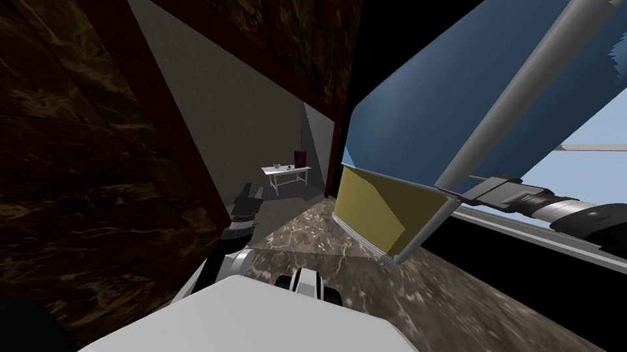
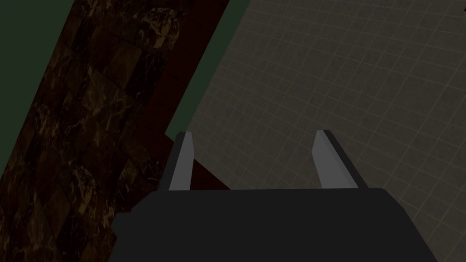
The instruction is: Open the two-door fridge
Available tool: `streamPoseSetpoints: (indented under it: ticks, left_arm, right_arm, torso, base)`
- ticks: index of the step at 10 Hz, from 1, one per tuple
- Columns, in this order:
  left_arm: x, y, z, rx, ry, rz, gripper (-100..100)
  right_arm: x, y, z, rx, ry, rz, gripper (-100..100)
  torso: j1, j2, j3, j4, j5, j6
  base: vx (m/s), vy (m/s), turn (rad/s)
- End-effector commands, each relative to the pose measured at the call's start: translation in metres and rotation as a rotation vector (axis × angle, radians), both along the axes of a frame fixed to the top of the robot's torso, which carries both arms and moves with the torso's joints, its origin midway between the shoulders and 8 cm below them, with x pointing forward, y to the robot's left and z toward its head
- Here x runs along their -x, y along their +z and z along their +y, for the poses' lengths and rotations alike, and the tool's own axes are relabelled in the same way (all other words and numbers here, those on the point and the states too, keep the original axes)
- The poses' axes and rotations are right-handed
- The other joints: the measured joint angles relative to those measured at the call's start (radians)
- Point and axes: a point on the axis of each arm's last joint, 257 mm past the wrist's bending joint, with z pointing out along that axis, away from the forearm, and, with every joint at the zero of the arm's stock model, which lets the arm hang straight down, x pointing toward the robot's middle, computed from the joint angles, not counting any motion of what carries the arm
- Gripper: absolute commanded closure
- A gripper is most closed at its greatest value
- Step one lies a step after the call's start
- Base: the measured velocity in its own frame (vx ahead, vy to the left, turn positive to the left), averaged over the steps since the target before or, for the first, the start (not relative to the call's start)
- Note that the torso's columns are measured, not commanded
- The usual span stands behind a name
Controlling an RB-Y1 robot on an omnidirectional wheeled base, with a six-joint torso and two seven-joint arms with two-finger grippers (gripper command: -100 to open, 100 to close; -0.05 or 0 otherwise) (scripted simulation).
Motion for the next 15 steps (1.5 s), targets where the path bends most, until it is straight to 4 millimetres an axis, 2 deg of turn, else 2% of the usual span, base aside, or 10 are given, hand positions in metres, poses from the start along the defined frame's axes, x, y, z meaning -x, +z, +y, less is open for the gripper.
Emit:
streamPoseSetpoints:
  ticks: [1,6,7,8,10,11,12,13,14,15]
  left_arm:
    - [0.000,0.000,0.000,0.000,0.000,0.000,0]
    - [0.000,0.000,0.000,0.000,0.000,0.000,0]
    - [0.000,0.000,0.000,0.000,0.000,0.000,0]
    - [0.000,0.000,0.000,0.000,0.000,0.000,0]
    - [0.000,0.000,0.000,-0.001,0.001,0.001,0]
    - [0.000,0.000,0.000,-0.001,0.001,0.001,0]
    - [0.000,0.000,0.000,-0.001,0.001,0.001,0]
    - [0.000,0.000,0.000,-0.001,0.001,0.001,0]
    - [0.000,0.000,0.000,-0.001,0.000,0.000,0]
    - [0.000,0.000,0.000,-0.001,0.001,0.001,0]
  right_arm:
    - [-0.001,0.002,-0.016,0.000,-0.044,-0.002,100]
    - [0.002,0.004,-0.046,0.002,-0.129,-0.006,100]
    - [0.003,0.005,-0.056,0.003,-0.157,-0.008,100]
    - [0.002,0.003,-0.052,0.002,-0.146,-0.006,100]
    - [0.005,0.000,-0.028,-0.011,-0.091,-0.008,100]
    - [0.013,-0.001,-0.018,-0.032,-0.066,-0.011,100]
    - [0.010,0.001,-0.003,-0.022,-0.036,-0.013,100]
    - [0.009,0.001,-0.001,-0.021,-0.032,-0.013,100]
    - [0.019,-0.001,0.004,-0.043,-0.018,-0.016,100]
    - [0.016,0.001,0.018,-0.033,0.010,-0.017,100]
  torso:
    - [-0.004,0.001,0.000,0.001,0.001,-0.001]
    - [0.001,0.003,0.002,0.001,0.001,0.001]
    - [-0.004,0.004,0.003,0.003,0.001,0.002]
    - [-0.003,0.006,0.004,0.003,0.000,0.003]
    - [-0.009,0.004,0.004,0.006,-0.001,0.010]
    - [-0.008,0.005,0.004,0.005,-0.001,0.009]
    - [-0.007,0.003,0.003,0.004,-0.002,0.005]
    - [-0.007,0.005,0.003,0.003,-0.001,0.002]
    - [-0.007,0.008,0.005,0.003,-0.002,-0.001]
    - [-0.003,0.005,0.005,0.003,-0.002,0.006]
  base:
    - [0.012,0.334,-0.047]
    - [0.007,0.344,-0.064]
    - [-0.002,0.324,-0.038]
    - [-0.010,0.165,-0.023]
    - [0.246,0.111,-0.388]
    - [0.346,0.119,-0.412]
    - [0.282,0.109,-0.455]
    - [0.122,0.070,-0.264]
    - [0.204,0.142,-0.296]
    - [0.210,0.150,-0.410]
